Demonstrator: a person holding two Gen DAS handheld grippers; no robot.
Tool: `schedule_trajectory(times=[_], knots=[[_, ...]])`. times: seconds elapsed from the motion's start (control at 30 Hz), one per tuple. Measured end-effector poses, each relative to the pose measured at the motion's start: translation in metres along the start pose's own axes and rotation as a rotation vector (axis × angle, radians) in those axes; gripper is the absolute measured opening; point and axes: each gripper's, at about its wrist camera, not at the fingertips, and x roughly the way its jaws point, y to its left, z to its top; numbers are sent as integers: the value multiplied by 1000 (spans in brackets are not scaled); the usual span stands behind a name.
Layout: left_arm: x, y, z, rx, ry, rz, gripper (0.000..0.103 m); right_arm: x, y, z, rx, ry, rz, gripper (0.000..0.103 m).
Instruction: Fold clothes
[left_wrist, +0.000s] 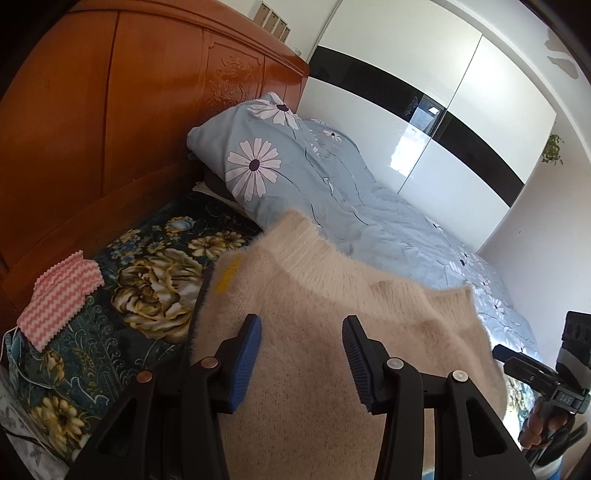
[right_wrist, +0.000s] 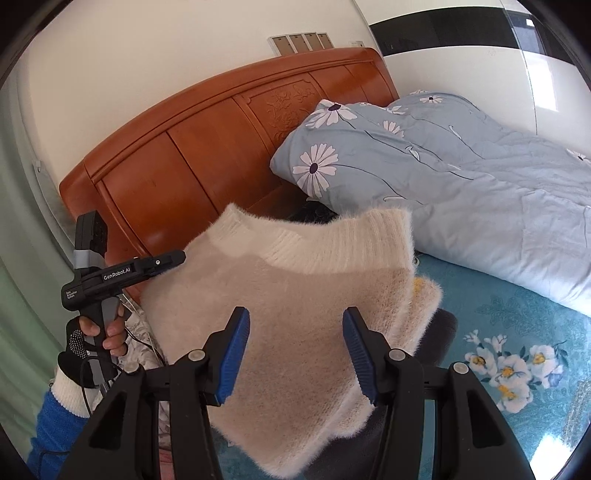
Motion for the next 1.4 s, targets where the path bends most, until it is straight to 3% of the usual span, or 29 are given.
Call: schedule_trajectory(times=[0.23, 0.3, 0.47, 0.53, 0.67, 0.73, 0.87, 0.93, 1.07, 1.23, 1.4], knots=[[-42, -16, -36, -25, -85, -5, 57, -20, 15, -31, -8, 23, 27, 54], [-57, -28, -53, -8, -113, 31, 58, -31, 21, -44, -24, 17, 32, 54], [-82, -65, -109, 45, -174, 138, 74, -60, 38, -86, -95, -4, 12, 54], [-86, -78, -133, 66, -188, 173, 84, -63, 43, -105, -119, 5, -3, 65], [-78, -103, -180, 90, -171, 201, 87, -58, 39, -142, -98, 25, 17, 78], [-74, -110, -198, 85, -156, 191, 87, -54, 36, -155, -85, 37, 7, 78], [-74, -124, -228, 87, -177, 214, 92, -56, 30, -175, -74, 6, -58, 84], [-77, -130, -241, 79, -214, 231, 103, -57, 28, -187, -81, -8, -71, 90], [-80, -132, -266, 28, -269, 228, 103, -49, 27, -205, -89, -1, -146, 91], [-70, -135, -284, 22, -217, 290, 103, -47, 34, -222, -124, -28, -227, 103], [-72, -138, -300, 16, -226, 322, 103, -45, 41, -231, -159, -28, -296, 103]])
